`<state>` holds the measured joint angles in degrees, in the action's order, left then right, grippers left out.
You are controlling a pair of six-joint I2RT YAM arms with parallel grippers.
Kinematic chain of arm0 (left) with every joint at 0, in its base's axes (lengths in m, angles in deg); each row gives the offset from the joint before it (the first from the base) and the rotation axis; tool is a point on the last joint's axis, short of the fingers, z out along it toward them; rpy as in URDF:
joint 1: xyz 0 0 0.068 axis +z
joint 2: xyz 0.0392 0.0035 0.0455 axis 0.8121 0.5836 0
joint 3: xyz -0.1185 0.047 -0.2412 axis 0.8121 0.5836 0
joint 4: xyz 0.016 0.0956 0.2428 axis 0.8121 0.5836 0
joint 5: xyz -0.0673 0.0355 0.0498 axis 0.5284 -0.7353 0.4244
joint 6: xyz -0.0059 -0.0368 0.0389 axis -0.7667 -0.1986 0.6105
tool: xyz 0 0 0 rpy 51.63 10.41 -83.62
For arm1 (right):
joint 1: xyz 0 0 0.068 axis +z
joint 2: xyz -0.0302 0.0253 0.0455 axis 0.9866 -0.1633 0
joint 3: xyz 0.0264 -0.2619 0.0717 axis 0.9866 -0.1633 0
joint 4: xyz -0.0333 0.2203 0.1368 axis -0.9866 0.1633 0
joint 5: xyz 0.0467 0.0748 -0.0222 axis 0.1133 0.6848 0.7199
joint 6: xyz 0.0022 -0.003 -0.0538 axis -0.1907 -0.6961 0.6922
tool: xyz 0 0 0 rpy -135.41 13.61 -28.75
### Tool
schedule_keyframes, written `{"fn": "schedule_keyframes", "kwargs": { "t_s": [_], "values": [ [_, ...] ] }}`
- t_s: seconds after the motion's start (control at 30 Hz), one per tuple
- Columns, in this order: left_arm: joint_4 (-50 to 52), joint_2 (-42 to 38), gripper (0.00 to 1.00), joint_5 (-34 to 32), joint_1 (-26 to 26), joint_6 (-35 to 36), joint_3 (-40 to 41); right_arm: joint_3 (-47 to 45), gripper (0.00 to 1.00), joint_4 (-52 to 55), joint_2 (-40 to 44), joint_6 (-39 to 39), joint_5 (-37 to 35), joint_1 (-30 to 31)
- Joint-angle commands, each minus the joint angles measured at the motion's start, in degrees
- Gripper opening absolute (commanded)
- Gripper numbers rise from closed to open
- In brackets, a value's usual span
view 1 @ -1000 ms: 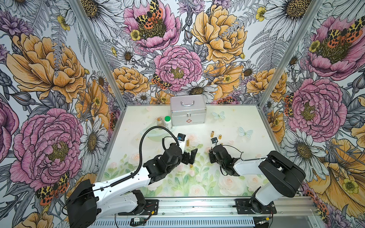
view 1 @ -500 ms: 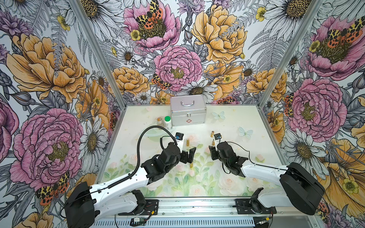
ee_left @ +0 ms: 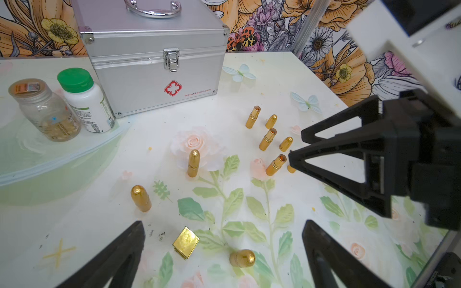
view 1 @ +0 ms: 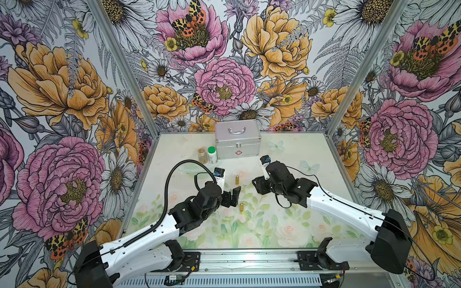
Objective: Open the lipstick cap
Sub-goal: Pick up the lipstick at the center of the board.
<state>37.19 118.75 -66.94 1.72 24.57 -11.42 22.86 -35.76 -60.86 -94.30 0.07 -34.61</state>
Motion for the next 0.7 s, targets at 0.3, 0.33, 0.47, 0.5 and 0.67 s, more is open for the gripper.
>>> {"fn": "schedule_keyframes", "kwargs": {
  "t_s": [0.3,0.33,0.47,0.5,0.67],
  "values": [
    [6.70,-5.89,0.99,-2.53,1.14,-4.81,2.20,10.60,0.60,14.22,-12.66,-16.57,0.21,11.36],
    [7.04,-6.38,0.99,-2.69,1.22,-5.05,2.44,10.51,0.60,14.14,-13.36,-17.89,0.07,11.50],
    [7.42,-8.11,0.99,-3.05,2.00,-5.74,3.56,11.36,0.60,14.04,-16.45,-19.82,-0.30,11.79],
    [7.42,-8.51,0.99,-2.96,2.29,-6.00,3.91,11.88,0.60,14.04,-17.40,-20.01,-0.29,11.92],
    [7.46,-9.67,0.99,-2.14,3.73,-6.74,5.08,14.60,0.58,14.04,-22.55,-20.55,-0.06,12.79]
  ]
}}
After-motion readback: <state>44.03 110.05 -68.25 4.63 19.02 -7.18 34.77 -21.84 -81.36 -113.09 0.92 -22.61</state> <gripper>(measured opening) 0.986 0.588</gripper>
